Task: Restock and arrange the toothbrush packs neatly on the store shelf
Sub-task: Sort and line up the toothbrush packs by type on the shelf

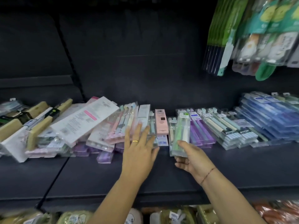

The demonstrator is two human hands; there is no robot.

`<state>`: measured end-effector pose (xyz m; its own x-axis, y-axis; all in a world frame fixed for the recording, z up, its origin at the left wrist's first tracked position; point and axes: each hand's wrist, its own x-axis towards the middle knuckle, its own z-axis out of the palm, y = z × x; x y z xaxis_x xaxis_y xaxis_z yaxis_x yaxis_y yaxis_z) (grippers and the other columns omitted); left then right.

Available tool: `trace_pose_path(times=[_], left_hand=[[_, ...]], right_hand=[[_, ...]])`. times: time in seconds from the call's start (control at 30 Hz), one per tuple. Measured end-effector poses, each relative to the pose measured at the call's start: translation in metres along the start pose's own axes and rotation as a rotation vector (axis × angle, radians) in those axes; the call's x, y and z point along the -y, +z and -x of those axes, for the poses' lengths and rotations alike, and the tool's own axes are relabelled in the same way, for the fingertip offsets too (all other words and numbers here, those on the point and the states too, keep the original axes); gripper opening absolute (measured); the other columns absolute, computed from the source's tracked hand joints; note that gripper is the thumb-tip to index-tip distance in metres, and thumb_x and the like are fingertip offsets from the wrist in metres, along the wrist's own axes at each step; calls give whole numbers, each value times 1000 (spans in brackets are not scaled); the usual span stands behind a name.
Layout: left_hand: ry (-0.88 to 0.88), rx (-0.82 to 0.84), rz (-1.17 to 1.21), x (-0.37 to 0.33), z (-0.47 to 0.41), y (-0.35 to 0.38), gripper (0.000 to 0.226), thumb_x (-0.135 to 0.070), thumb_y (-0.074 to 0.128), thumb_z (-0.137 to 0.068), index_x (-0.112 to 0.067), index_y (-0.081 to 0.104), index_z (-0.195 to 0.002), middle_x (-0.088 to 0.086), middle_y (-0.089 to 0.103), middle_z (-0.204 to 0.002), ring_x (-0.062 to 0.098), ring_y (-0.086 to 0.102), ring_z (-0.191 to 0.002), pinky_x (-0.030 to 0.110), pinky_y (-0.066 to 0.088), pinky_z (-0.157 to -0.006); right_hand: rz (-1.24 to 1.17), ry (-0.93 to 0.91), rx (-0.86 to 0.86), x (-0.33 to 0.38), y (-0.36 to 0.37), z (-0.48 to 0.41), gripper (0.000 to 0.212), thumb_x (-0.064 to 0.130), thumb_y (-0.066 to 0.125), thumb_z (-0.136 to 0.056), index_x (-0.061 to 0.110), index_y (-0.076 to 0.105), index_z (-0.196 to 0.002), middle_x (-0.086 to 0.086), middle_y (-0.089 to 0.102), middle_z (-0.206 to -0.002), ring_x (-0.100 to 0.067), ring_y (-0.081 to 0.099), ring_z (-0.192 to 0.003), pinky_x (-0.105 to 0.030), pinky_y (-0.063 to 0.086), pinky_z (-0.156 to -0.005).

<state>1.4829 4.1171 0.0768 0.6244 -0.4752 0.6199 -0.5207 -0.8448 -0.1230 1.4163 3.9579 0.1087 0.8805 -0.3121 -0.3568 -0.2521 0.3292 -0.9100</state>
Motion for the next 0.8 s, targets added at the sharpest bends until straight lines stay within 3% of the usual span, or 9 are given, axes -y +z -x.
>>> trace_pose_path(times=[0.07,0.17,0.23,0.37,0.47,0.53,0.6,0.7,0.8], left_hand=[[95,50,10,-9,-4,9,50,-47,44,-88,-16,71,-116,3,64,-128,27,46,-134,52,7,-119],[152,91,-3,-16,-8,21,49,-50,71,-79,-19,70,-116,5,62,-133,29,44,-136,54,12,-115],[121,106,9,-19,-10,24,51,-49,77,-74,-18,71,-114,7,59,-136,32,46,-135,56,16,-112],[-30,-26,106,-18,-22,12,45,-44,44,-89,-13,74,-104,7,68,-119,32,59,-120,53,26,-109],[-86,-87,189,-16,-43,-5,43,-42,43,-90,-13,70,-107,5,70,-106,29,63,-102,45,46,-94],[-135,106,260,-19,-70,-14,49,-45,44,-94,-12,58,-127,8,65,-119,30,58,-109,42,46,-91],[-280,348,306,-24,-98,-12,58,-51,42,-98,-12,42,-141,10,56,-134,31,49,-123,40,39,-98],[-349,517,103,-30,-122,5,57,-57,42,-97,-13,47,-132,6,57,-131,28,43,-129,40,32,-101],[-408,463,138,-29,-124,19,39,-49,56,-91,-15,60,-110,4,66,-112,27,50,-119,38,33,-95]], right_hand=[[62,-8,-16,3,-7,-2,21,27,60,-95,8,62,-106,-7,59,-73,-12,52,-56,-25,52,-49],[181,-13,-22,3,-14,-5,22,27,60,-95,9,62,-107,-7,58,-73,-12,50,-53,-25,50,-47],[217,-8,1,3,-16,-7,21,26,61,-94,10,64,-107,-8,58,-73,-11,49,-52,-24,48,-46],[212,18,63,5,-15,-13,19,24,60,-94,11,66,-106,-5,59,-69,-10,48,-51,-22,45,-48],[226,41,87,8,-16,-17,21,24,60,-94,11,64,-110,-6,60,-72,-9,49,-52,-22,45,-49],[229,58,116,10,-17,-19,22,24,59,-94,11,63,-112,-6,60,-75,-10,49,-53,-22,45,-49],[223,72,138,11,-19,-20,23,24,59,-95,11,62,-114,-6,60,-75,-10,50,-54,-22,45,-50],[200,83,173,11,-23,-21,24,24,59,-95,9,61,-114,-6,60,-72,-9,51,-53,-22,46,-51],[182,95,207,11,-26,-20,23,25,59,-96,8,61,-111,-6,61,-72,-9,52,-54,-21,47,-51]])
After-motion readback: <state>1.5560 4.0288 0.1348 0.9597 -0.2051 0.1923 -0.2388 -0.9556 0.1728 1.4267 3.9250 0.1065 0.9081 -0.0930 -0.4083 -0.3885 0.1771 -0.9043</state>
